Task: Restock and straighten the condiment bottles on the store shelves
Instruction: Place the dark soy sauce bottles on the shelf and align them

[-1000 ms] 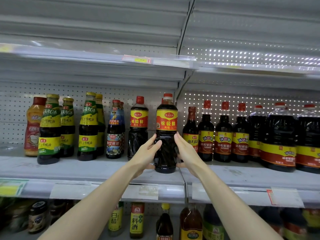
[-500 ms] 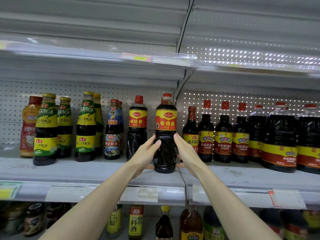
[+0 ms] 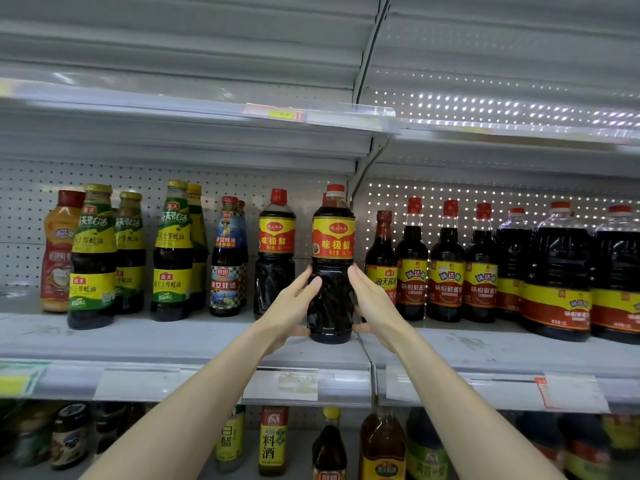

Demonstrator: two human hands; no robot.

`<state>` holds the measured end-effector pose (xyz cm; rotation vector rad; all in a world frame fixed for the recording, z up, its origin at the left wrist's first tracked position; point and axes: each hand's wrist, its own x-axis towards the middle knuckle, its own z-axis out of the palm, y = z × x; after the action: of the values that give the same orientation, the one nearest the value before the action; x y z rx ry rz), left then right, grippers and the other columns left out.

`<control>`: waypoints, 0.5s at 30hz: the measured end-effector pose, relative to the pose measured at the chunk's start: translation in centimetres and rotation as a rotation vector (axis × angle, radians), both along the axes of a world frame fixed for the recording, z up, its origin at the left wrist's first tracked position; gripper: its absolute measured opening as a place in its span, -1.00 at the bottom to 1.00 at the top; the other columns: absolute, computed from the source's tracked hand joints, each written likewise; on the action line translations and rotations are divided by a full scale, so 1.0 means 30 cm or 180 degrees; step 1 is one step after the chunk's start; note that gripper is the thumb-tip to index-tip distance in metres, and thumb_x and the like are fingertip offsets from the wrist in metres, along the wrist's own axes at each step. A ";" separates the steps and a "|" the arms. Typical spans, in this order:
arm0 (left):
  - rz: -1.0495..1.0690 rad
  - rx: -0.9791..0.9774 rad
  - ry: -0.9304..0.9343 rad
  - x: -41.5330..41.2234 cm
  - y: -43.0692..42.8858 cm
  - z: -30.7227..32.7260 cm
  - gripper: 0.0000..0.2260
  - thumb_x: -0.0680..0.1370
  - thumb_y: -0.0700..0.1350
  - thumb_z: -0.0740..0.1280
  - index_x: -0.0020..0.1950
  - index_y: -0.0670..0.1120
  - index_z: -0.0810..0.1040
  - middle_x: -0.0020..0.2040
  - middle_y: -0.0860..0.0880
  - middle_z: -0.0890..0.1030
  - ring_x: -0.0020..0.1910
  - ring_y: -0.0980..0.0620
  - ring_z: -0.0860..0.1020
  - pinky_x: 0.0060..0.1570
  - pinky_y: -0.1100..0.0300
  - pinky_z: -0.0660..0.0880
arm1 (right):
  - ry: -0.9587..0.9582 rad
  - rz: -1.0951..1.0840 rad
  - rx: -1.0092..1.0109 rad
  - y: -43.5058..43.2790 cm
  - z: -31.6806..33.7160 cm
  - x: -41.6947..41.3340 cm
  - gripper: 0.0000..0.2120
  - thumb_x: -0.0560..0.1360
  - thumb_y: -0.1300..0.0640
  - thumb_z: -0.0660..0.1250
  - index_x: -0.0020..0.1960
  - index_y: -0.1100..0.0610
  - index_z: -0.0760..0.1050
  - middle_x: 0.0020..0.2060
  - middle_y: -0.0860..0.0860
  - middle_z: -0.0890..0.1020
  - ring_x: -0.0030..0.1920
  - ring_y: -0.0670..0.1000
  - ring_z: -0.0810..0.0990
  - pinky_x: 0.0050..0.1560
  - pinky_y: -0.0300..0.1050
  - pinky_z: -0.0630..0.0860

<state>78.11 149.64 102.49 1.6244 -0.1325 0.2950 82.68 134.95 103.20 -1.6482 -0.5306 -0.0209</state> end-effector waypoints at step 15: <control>0.0616 0.0133 -0.0483 -0.098 -0.009 -0.002 -0.54 0.61 0.09 0.22 0.47 -0.05 0.33 0.34 -0.04 0.48 0.26 0.02 0.47 0.23 0.05 0.46 | -0.0640 -0.0683 -0.0050 -0.071 -0.015 -0.127 -0.47 0.57 -0.10 0.27 0.48 0.04 0.29 0.19 -0.07 0.52 0.30 0.04 0.49 0.35 0.10 0.42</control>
<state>75.17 149.36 102.44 1.6584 -0.0974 0.5679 78.86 132.80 102.75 -1.7221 -0.5040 -0.3443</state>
